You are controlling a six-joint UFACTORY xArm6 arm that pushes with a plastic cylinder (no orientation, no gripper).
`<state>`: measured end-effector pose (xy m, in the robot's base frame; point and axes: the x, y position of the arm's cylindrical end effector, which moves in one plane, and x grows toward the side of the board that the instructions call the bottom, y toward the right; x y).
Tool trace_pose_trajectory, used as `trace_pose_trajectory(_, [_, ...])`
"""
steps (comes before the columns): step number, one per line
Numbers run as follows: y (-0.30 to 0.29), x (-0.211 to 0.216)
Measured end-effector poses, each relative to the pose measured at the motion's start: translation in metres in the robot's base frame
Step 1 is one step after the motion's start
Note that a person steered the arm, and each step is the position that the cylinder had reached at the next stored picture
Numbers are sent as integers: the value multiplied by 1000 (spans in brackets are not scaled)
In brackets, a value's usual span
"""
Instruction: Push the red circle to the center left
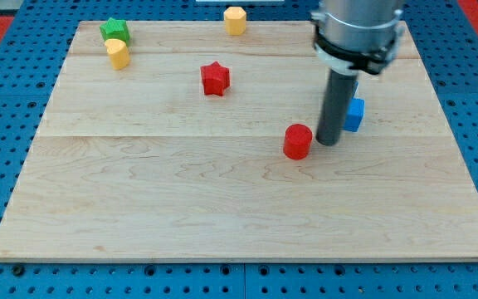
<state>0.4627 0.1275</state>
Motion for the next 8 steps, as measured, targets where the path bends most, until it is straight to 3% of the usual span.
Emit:
trace_pose_trajectory(1, [-39, 7])
trace_pose_trajectory(2, [-126, -18])
trace_pose_trajectory(4, [-154, -51])
trace_pose_trajectory(6, [-304, -75])
trace_pose_trajectory(8, [-318, -81])
